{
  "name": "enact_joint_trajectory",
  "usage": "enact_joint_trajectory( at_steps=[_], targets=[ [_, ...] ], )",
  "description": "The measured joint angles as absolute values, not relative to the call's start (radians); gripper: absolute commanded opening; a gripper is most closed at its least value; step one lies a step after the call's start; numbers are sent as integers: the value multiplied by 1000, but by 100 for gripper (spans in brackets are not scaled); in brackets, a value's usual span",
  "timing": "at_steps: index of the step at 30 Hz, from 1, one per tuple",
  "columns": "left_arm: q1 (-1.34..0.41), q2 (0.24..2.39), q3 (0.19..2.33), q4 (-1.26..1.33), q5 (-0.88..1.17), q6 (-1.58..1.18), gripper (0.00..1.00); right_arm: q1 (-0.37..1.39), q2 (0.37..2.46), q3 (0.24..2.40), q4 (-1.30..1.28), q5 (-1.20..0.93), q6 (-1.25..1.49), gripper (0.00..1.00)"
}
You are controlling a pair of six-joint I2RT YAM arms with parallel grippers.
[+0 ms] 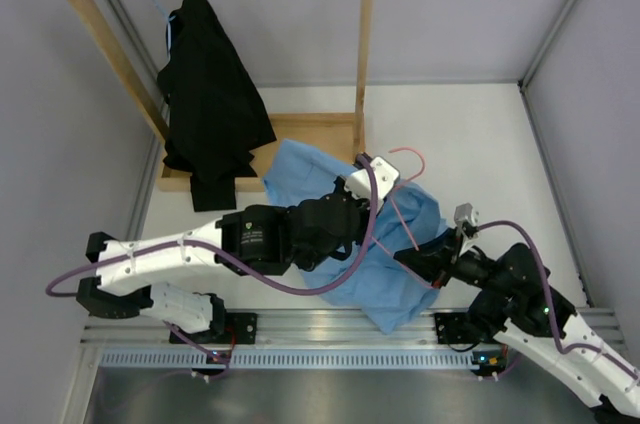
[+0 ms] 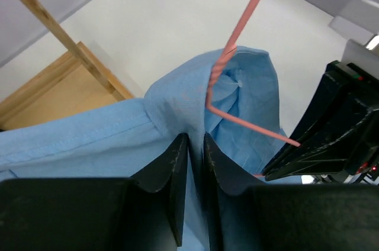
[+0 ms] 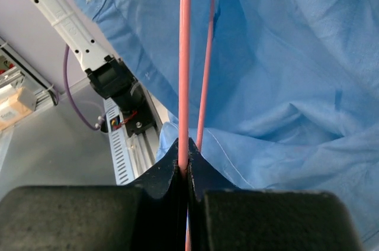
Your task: Place the shirt on the hanger
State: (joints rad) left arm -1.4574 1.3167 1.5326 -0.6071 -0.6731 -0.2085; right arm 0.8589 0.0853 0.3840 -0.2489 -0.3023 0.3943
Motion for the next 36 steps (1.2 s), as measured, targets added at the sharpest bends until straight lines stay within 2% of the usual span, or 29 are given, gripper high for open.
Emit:
enact_joint_trajectory(
  at_steps=[2, 3, 6, 7, 8, 14, 17, 21, 27, 28, 31, 36],
  targets=[
    [-1468, 1345, 1567, -607, -669, -179, 32, 859, 80, 358, -207, -291, 396, 0],
    [-1474, 1359, 1582, -607, -665, -165, 46, 859, 78, 344, -186, -286, 398, 0],
    [-1486, 1384, 1605, -607, -630, -115, 70, 859, 72, 313, -141, -268, 400, 0],
    [-1490, 1386, 1607, -607, -616, -97, 80, 859, 70, 310, -139, -262, 402, 0],
    [-1496, 1386, 1607, -609, -610, -81, 83, 859, 67, 307, -136, -254, 402, 0],
    [-1525, 1366, 1641, -595, -669, 79, 84, 859, 25, 305, -126, -214, 402, 0],
    [-1524, 1296, 1605, -521, -682, 239, 91, 859, 15, 295, -118, -203, 402, 0],
    [-1452, 1203, 1580, -460, -604, 406, 90, 859, 14, 281, -133, -199, 401, 0],
    [-1204, 1218, 1670, -540, -205, 531, 86, 859, 14, 280, -151, -217, 392, 0],
    [-1184, 1224, 1678, -569, -125, 547, 79, 859, 14, 280, -152, -222, 390, 0],
    [-1151, 1271, 1731, -694, 67, 583, 70, 859, 14, 280, -158, -247, 384, 0],
    [-1101, 1358, 1800, -839, 286, 607, 70, 859, 14, 280, -158, -317, 371, 0]
  ],
)
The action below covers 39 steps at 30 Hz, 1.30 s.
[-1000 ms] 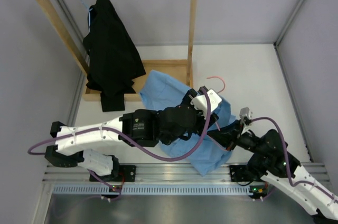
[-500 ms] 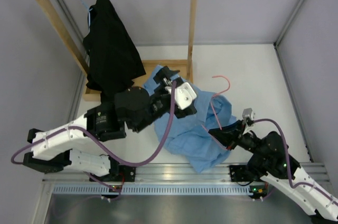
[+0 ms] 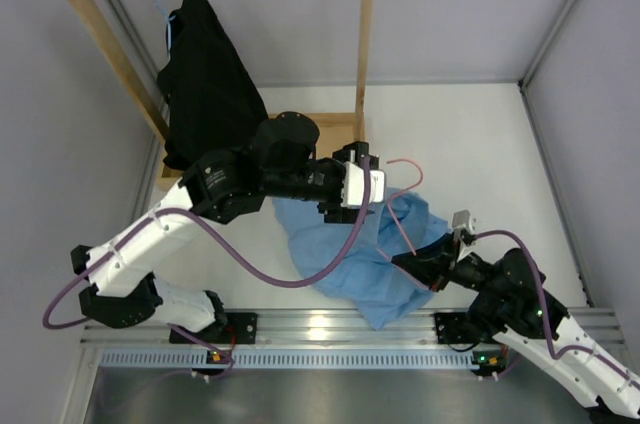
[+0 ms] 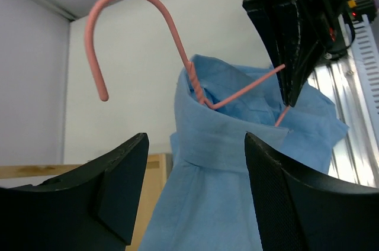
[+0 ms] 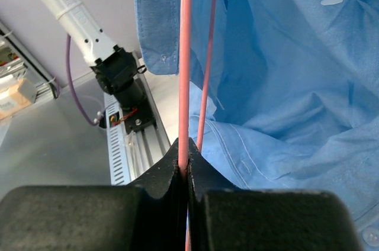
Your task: Place the shirt on the hanger
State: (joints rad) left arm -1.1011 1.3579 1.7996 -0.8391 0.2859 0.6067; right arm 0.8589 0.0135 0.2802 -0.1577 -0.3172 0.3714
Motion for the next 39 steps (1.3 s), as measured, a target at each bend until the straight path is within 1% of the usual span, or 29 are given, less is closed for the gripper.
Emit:
enact_joint_trajectory(
  at_steps=[4, 7, 8, 12, 16, 24, 33, 35, 36, 37, 39],
  targets=[
    [-1051, 1391, 1823, -940, 405, 604, 63, 859, 14, 279, -157, -357, 366, 0],
    [-1026, 1433, 1881, -1010, 457, 601, 59, 859, 14, 274, -153, -385, 360, 0],
    [-1021, 1445, 1893, -1029, 467, 601, 56, 859, 14, 273, -152, -392, 360, 0],
    [-1014, 1468, 1898, -1083, 502, 599, 54, 859, 14, 268, -148, -426, 359, 0],
    [-1007, 1483, 1898, -1111, 536, 587, 54, 859, 14, 268, -145, -455, 359, 0],
    [-993, 1489, 1898, -1139, 580, 571, 50, 859, 14, 268, -144, -489, 354, 0],
    [-982, 1489, 1898, -1151, 628, 552, 55, 859, 14, 268, -142, -525, 348, 0],
    [-982, 1489, 1896, -1154, 633, 550, 52, 859, 14, 268, -142, -529, 346, 0],
    [-982, 1490, 1895, -1155, 635, 548, 46, 859, 14, 268, -142, -530, 344, 0],
    [-982, 1490, 1894, -1156, 637, 545, 44, 859, 14, 268, -142, -534, 342, 0],
    [-982, 1491, 1893, -1160, 640, 544, 43, 859, 14, 268, -141, -540, 341, 0]
  ],
)
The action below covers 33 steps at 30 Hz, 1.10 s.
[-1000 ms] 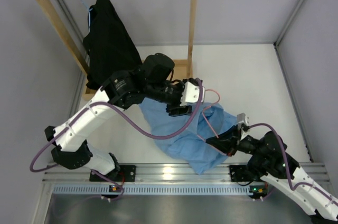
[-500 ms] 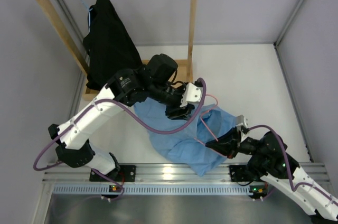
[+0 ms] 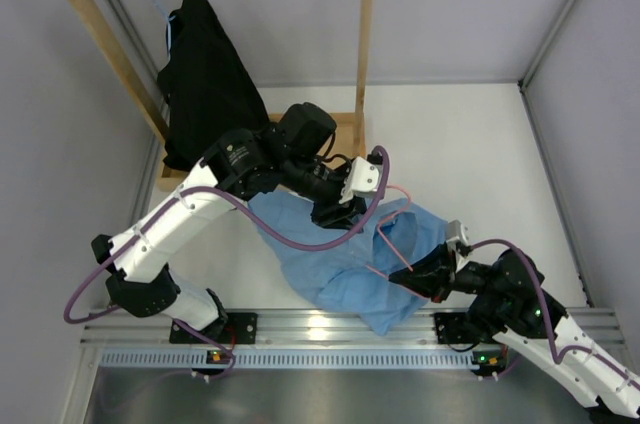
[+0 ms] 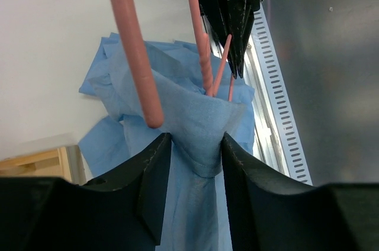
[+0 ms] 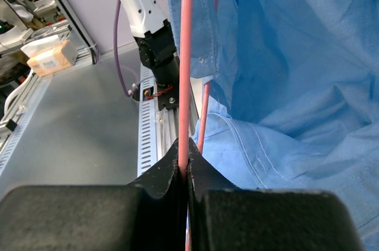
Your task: Place the shirt on the hanger
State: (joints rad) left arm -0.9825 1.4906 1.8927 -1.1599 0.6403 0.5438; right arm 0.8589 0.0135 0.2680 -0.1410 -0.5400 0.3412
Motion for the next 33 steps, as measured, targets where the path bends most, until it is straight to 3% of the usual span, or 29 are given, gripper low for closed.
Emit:
enact_joint_trajectory(
  at_steps=[3, 10, 14, 19, 21, 22, 23, 26, 29, 33],
  targets=[
    [-982, 1491, 1892, -1164, 651, 541, 42, 859, 14, 268, -141, -544, 340, 0],
    [-981, 1491, 1892, -1177, 690, 537, 24, 859, 14, 271, -135, -544, 332, 0],
    [-981, 1491, 1892, -1181, 720, 545, 0, 859, 13, 283, -133, -545, 332, 0],
    [-977, 1488, 1892, -1183, 742, 572, 0, 859, 13, 296, -136, -544, 321, 0],
    [-977, 1481, 1892, -1183, 742, 581, 0, 859, 14, 302, -135, -540, 317, 13],
    [-977, 1479, 1892, -1185, 737, 581, 0, 859, 13, 304, -129, -537, 316, 23],
    [-977, 1477, 1892, -1186, 732, 581, 0, 859, 13, 309, -119, -532, 317, 42],
    [-978, 1469, 1885, -1177, 688, 574, 0, 859, 13, 330, -107, -495, 315, 70],
    [-978, 1451, 1864, -1161, 625, 552, 0, 859, 13, 348, -121, -437, 311, 78],
    [-978, 1396, 1804, -1097, 505, 505, 0, 859, 13, 382, -179, -322, 319, 80]
  ],
)
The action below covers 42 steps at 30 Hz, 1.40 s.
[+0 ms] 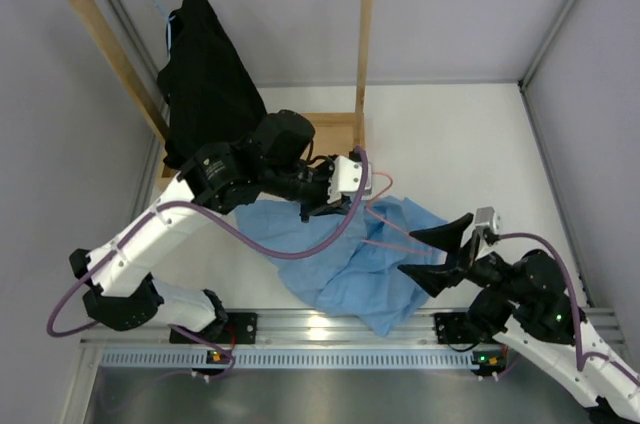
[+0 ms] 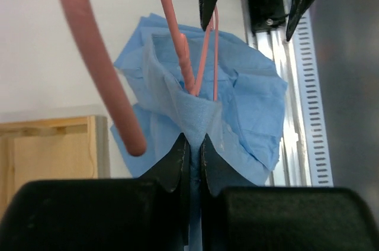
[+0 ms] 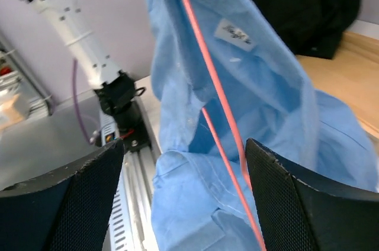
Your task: Place the shirt on the hanger
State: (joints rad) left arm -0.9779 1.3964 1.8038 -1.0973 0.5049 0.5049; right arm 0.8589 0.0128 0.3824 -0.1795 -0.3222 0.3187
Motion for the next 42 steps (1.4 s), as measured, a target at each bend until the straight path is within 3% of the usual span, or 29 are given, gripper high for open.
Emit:
enact_joint_trajectory(
  at_steps=[10, 14, 22, 28, 32, 35, 37, 42],
  targets=[
    [-978, 1145, 1593, -818, 203, 376, 0, 859, 12, 513, -381, 46, 395, 77],
    [-978, 1095, 1570, -737, 164, 339, 0, 859, 11, 511, -410, 67, 414, 64],
    [-978, 1075, 1544, -659, 166, 274, 0, 859, 121, 479, -315, 43, 413, 52],
    [-978, 1064, 1525, -633, 186, 244, 0, 859, 254, 465, -215, 36, 384, 53],
    [-978, 1044, 1504, -627, 197, 236, 0, 859, 299, 465, -178, 93, 364, 69],
    [-978, 1032, 1492, -627, 201, 234, 0, 859, 315, 465, -160, 147, 361, 77],
    [-978, 1028, 1487, -623, 204, 233, 0, 859, 316, 464, -150, 184, 361, 76],
    [-978, 1025, 1473, -614, 218, 225, 0, 859, 326, 451, -108, 192, 346, 49]
  ],
)
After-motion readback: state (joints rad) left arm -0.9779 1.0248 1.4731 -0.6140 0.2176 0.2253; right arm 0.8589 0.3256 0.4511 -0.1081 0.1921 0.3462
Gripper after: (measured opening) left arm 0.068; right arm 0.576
